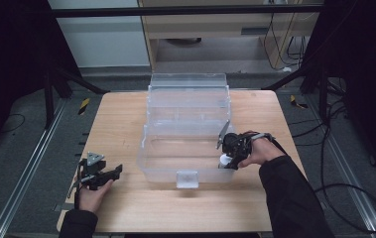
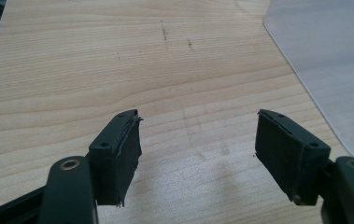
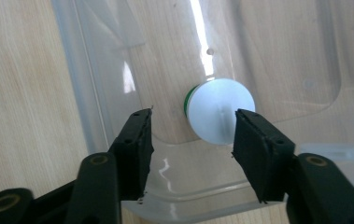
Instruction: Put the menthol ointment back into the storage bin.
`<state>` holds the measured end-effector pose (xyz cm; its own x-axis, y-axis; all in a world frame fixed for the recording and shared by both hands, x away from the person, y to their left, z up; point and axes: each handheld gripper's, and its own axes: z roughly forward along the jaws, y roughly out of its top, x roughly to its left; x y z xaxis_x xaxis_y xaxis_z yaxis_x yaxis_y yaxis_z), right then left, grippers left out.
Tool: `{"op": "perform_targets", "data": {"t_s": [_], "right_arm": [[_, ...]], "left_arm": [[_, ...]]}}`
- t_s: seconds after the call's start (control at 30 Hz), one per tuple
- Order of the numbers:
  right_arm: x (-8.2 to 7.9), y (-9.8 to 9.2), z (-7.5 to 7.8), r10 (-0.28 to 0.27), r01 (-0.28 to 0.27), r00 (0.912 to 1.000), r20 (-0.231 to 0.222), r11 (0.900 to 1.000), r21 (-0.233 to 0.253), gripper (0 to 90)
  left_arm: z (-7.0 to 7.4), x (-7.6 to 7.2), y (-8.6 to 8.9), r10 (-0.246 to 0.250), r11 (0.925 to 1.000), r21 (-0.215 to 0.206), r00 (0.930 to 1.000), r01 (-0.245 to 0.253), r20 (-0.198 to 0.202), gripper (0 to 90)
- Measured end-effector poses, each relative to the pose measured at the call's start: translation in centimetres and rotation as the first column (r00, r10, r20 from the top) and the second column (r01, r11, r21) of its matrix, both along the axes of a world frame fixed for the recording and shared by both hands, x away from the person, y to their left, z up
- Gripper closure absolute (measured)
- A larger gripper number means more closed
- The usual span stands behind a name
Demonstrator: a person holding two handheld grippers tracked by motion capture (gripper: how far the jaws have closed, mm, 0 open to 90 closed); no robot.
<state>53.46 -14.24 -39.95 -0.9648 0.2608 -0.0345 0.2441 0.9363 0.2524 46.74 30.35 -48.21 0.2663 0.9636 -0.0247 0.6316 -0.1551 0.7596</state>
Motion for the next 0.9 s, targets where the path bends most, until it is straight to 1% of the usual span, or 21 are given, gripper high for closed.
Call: {"op": "perform_targets", "data": {"t_s": [0.03,0.1,0.13,0.2,0.23,0.27,0.3,0.4,0.43,0.47,0.5,0.53,0.57,0.6,0.63,0.67,0.7,0.73,0.8,0.83,0.9], "right_arm": [[0.0,0.0,0.0,0.0,0.0,1.0,0.0,1.0,0.0,45.9],[-0.3,-0.3,0.7,-0.029,0.028,0.9994,0.018,0.999,0.032,42.6],[-0.3,-0.3,0.7,-0.029,0.028,0.9994,0.018,0.999,0.032,42.6],[-0.6,-0.5,1.3,-0.058,0.055,0.9977,0.036,0.996,0.066,41.2],[-0.8,-0.7,1.8,-0.075,0.07,0.9959,0.051,0.994,0.089,38.0],[-1.3,-1.2,2.5,-0.109,0.096,0.9906,0.083,0.986,0.139,32.5],[-1.6,-1.4,2.8,-0.124,0.109,0.9883,0.089,0.982,0.157,30.4],[-2.6,-2.5,3.4,-0.184,0.154,0.9764,0.112,0.959,0.237,26.1],[-2.6,-2.5,3.4,-0.184,0.154,0.9764,0.112,0.959,0.237,26.1],[-3.5,-3.4,3.5,-0.221,0.173,0.9646,0.143,0.942,0.288,23.9],[-3.5,-3.4,3.5,-0.221,0.173,0.9646,0.143,0.942,0.288,23.9],[-4.2,-4.2,3.3,-0.266,0.202,0.9508,0.159,0.922,0.331,22.6],[-4.6,-4.7,3.2,-0.292,0.215,0.9405,0.173,0.907,0.362,21.9],[-4.6,-4.7,3.2,-0.292,0.215,0.9405,0.173,0.907,0.362,21.9],[-5.0,-5.2,3.0,-0.323,0.231,0.9281,0.185,0.889,0.394,21.2],[-5.3,-5.7,2.8,-0.363,0.258,0.9131,0.186,0.867,0.426,20.2],[-6.0,-6.9,2.4,-0.438,0.307,0.878,0.194,0.825,0.474,18.6],[-6.0,-6.9,2.4,-0.438,0.307,0.878,0.194,0.825,0.474,18.6],[-6.5,-8.3,1.6,-0.508,0.355,0.8392,0.194,0.782,0.512,18.7],[-6.7,-9.0,1.2,-0.532,0.372,0.8257,0.188,0.765,0.526,18.6],[-7.1,-10.2,0.1,-0.581,0.407,0.7967,0.167,0.72,0.562,18.0]], "left_arm": [[0.0,0.0,0.0,0.0,1.0,0.0,1.0,0.0,0.0,30.6],[0.0,0.0,0.0,-0.001,1.0,0.001,1.0,0.001,-0.003,30.5],[0.0,0.0,0.0,-0.001,1.0,0.001,1.0,0.001,-0.003,30.5],[0.0,0.0,0.0,-0.002,1.0,0.001,1.0,0.002,-0.005,30.4],[-0.1,0.0,0.0,-0.002,1.0,0.0,1.0,0.002,-0.005,30.4],[-0.1,0.0,0.0,-0.002,1.0,0.0,1.0,0.002,-0.006,30.4],[-0.1,0.0,0.0,-0.003,1.0,0.0,1.0,0.003,-0.006,30.4],[-0.1,0.0,-0.1,-0.004,1.0,0.002,1.0,0.004,-0.006,30.3],[-0.1,0.0,-0.1,-0.004,1.0,0.002,1.0,0.004,-0.006,30.3],[-0.1,0.0,-0.1,-0.004,1.0,0.003,1.0,0.004,-0.006,30.3],[-0.1,0.0,-0.1,-0.003,1.0,0.003,1.0,0.003,-0.006,30.3],[-0.1,0.0,-0.1,-0.003,1.0,0.002,1.0,0.003,-0.006,30.3],[-0.1,0.0,-0.1,-0.003,1.0,0.002,1.0,0.003,-0.007,30.2],[-0.1,0.0,-0.1,-0.003,1.0,0.002,1.0,0.003,-0.007,30.2],[-0.1,0.0,-0.1,-0.002,1.0,0.002,1.0,0.002,-0.007,30.2],[-0.1,0.0,-0.1,-0.003,1.0,0.002,1.0,0.003,-0.009,30.2],[-0.2,0.0,-0.1,-0.007,1.0,0.0,0.9999,0.007,-0.011,30.3],[-0.2,0.0,-0.1,-0.007,1.0,0.0,0.9999,0.007,-0.011,31.2],[-0.2,0.0,-0.1,-0.013,0.9999,-0.007,0.9998,0.013,-0.013,32.9],[-0.2,0.0,-0.2,-0.015,0.9998,-0.009,0.9998,0.015,-0.014,34.0],[-0.1,-0.1,-0.2,-0.019,0.9997,-0.016,0.9997,0.019,-0.017,36.4]]}}
